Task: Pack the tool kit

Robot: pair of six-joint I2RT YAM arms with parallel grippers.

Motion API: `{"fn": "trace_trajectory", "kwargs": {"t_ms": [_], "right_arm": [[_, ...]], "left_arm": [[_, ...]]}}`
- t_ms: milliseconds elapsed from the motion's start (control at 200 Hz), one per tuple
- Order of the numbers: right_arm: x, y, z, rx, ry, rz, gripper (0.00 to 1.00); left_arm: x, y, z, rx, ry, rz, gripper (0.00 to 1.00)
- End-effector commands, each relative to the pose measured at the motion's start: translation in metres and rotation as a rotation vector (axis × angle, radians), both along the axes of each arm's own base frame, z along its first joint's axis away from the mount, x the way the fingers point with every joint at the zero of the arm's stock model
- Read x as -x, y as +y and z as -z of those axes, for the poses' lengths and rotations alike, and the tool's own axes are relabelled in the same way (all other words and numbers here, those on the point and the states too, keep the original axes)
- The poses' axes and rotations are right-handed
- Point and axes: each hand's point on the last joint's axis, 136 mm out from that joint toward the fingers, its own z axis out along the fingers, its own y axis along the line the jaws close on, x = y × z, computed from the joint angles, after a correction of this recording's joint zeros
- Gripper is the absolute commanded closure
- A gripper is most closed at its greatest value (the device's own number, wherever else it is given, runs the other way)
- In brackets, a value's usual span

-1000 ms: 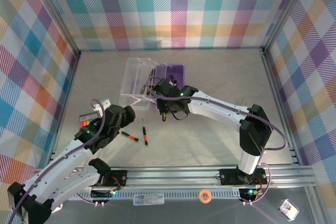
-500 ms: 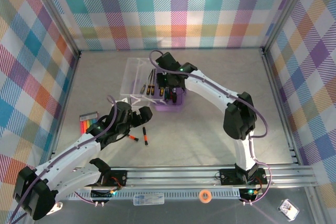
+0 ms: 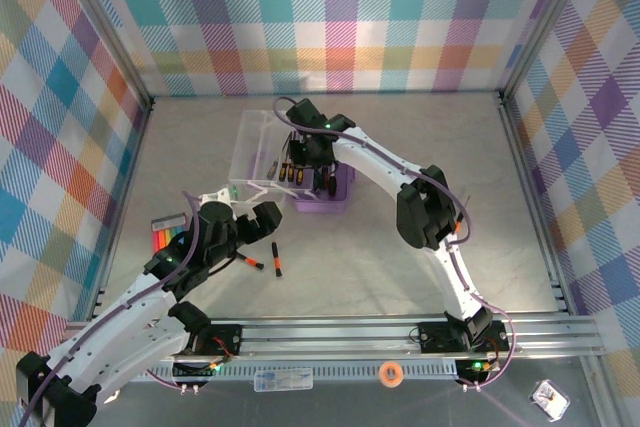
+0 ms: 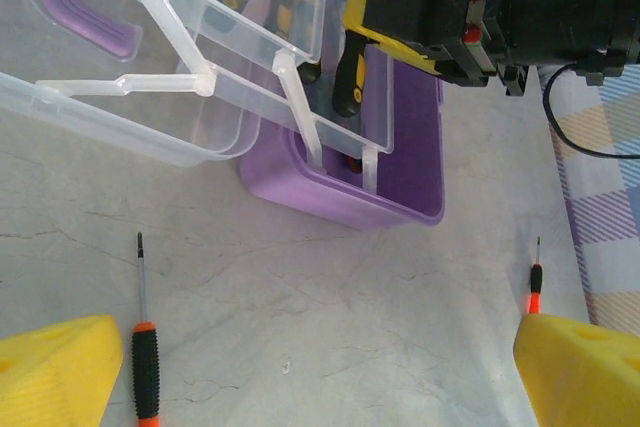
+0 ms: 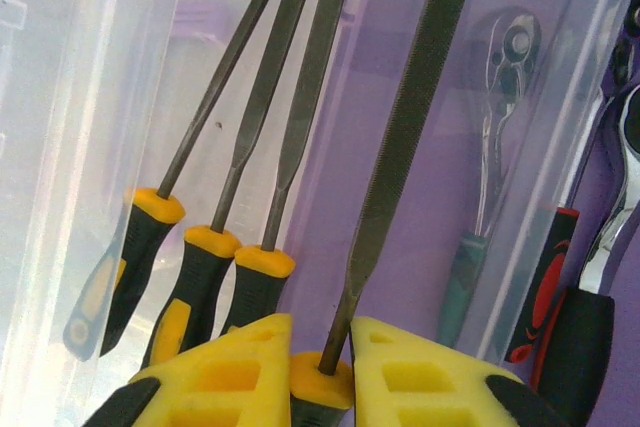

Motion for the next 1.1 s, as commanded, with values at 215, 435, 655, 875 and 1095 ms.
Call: {"fn": "trace_trajectory", "kwargs": {"t_ms": [215, 435, 655, 875, 1095], "right_arm": [[0.001, -0.002, 0.003, 0.007, 0.028, -0.017, 0.80], [0.000, -0.001, 0.004, 0.005, 0.030, -0.016, 0.77], [0.000, 0.000, 0.001, -0.005, 0.034, -0.013, 0.76], [-0.001, 0.001, -0.007, -0.014, 0.023, -0.017, 0.73], [0.001, 0.000, -0.024, -0.031, 0.001, -0.021, 0.71]], "left_arm": [[0.001, 0.007, 0.005, -0.053, 0.005, -0.009, 0.00], [0.001, 0.008, 0.005, -0.062, 0.013, -0.011, 0.00], [0.001, 0.014, 0.004, -0.084, 0.019, -0.033, 0.00], [0.000, 0.014, 0.001, -0.081, 0.014, -0.039, 0.00], [0.000, 0.021, 0.004, -0.111, 0.036, -0.071, 0.00]]}}
